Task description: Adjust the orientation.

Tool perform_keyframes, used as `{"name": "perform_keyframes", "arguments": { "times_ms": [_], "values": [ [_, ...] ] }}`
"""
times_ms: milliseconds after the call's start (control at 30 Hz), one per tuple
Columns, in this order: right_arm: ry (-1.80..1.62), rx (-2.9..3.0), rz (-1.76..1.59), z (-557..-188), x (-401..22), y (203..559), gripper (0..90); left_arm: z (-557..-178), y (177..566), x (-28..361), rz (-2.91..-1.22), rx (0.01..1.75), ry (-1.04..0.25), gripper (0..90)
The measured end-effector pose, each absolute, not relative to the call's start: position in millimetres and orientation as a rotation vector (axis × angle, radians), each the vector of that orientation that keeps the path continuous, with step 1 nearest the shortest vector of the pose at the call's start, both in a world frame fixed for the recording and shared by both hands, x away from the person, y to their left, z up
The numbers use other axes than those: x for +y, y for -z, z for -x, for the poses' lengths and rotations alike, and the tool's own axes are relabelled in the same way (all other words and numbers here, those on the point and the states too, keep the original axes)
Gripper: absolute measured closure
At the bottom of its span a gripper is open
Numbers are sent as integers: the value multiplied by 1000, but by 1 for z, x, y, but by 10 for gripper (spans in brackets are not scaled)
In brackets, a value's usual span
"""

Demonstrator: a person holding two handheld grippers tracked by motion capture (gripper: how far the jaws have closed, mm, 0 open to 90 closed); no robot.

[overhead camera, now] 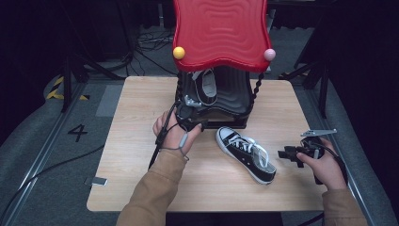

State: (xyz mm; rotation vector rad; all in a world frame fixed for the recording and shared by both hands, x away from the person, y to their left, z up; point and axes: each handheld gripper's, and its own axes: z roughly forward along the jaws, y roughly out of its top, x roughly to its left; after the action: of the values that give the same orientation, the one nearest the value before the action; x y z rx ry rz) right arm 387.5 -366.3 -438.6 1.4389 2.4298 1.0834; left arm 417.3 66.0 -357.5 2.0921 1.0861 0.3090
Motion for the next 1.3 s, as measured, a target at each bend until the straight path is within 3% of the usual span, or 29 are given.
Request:
{"name": "perform_keyframes", "arguments": {
  "times_ms": [533,1000,1300],
  "values": [
    [-1054,2518,-1370,-372,-342,408,670,-384,389,98,-2236,1068,-142,398],
    [-1168,2569,-1277,-359,-309,381,654,-381,406,111,-2272,1121,-130,379],
    [-1086,2708,-1245,-363,-274,394,652,-376,410,120,-2274,1145,-129,371]
  ]
}}
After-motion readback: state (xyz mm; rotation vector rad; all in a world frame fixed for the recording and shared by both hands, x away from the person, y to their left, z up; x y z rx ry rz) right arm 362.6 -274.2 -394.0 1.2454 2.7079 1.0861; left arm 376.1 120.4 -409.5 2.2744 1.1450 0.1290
